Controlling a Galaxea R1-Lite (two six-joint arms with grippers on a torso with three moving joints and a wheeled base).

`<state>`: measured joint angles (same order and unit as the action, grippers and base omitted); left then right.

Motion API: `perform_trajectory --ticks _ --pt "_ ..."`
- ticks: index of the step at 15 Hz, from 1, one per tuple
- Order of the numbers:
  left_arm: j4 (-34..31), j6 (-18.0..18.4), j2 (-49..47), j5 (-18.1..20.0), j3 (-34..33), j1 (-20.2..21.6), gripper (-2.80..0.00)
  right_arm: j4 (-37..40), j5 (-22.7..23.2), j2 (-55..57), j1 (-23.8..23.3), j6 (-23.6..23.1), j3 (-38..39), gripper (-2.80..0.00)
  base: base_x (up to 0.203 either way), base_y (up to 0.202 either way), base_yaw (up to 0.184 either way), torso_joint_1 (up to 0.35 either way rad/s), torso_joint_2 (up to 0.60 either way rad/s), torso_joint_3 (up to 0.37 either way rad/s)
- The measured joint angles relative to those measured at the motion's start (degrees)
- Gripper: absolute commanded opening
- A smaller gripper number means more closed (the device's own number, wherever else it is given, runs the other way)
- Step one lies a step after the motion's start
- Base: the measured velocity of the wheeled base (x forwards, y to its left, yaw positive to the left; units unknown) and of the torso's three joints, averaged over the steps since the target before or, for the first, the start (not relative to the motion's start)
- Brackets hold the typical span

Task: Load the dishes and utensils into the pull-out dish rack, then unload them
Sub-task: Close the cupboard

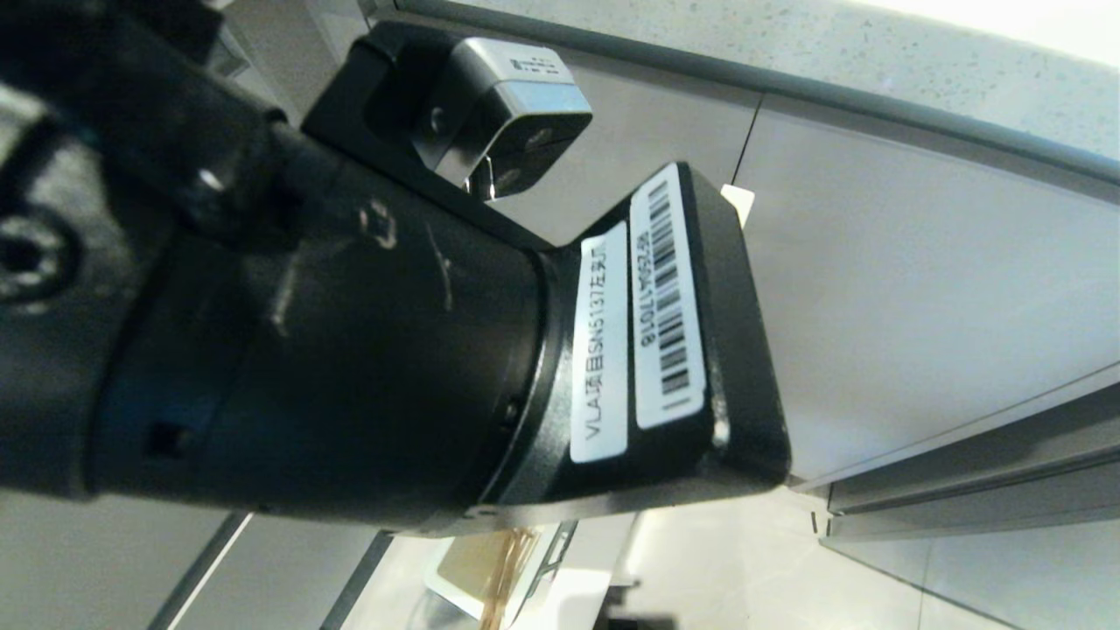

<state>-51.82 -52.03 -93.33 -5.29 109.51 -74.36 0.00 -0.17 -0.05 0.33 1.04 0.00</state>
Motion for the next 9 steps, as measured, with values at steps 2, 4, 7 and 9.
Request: perform_trajectory --ticks 2,4,7,9 --pt "-1.32 0.41 -0.64 -0.16 0.0 -0.21 -2.8 0.0 -0.01 0.0 0.0 0.0 0.0 -2.8 0.0 0.0 0.0 0.0 0.0 0.0" --pt "-3.3 1.56 -1.07 -0.46 -0.05 -0.37 -2.8 0.0 -0.01 0.0 -0.01 0.0 0.0 -2.8 0.0 0.0 0.0 0.0 0.0 0.0" --pt "-3.92 1.73 -1.38 -1.56 -0.11 -0.42 -2.8 0.0 0.0 0.0 -0.01 0.01 0.0 -2.8 0.0 0.0 0.0 0.0 0.0 0.0" --pt "-4.17 1.74 -1.61 -4.03 -0.24 -0.44 -2.8 0.0 0.01 0.0 -0.02 0.01 0.0 -2.8 0.0 0.0 0.0 0.0 0.0 0.0"
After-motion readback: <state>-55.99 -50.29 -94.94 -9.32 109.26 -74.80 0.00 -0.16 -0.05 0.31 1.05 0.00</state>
